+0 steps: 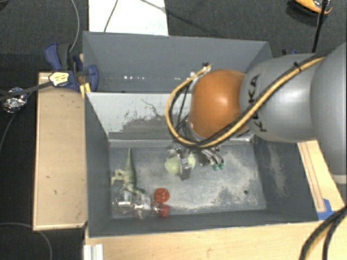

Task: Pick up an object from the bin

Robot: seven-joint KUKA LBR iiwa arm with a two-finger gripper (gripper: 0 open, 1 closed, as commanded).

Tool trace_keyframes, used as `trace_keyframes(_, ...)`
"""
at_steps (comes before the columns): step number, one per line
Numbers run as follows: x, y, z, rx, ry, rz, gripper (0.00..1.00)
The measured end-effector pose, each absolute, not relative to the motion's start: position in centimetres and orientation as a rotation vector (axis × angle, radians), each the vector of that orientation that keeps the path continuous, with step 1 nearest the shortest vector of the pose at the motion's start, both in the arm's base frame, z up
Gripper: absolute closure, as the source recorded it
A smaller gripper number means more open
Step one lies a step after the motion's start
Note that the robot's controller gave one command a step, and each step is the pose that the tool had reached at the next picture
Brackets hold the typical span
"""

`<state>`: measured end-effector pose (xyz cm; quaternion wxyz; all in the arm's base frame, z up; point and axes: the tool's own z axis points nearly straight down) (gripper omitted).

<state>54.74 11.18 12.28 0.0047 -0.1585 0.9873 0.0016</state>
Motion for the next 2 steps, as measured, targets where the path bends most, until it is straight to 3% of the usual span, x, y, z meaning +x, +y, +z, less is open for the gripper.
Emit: trace_keyframes(2, 54.73, 11.19, 14.18, -0.493, 3.093, 0.005, 1.0)
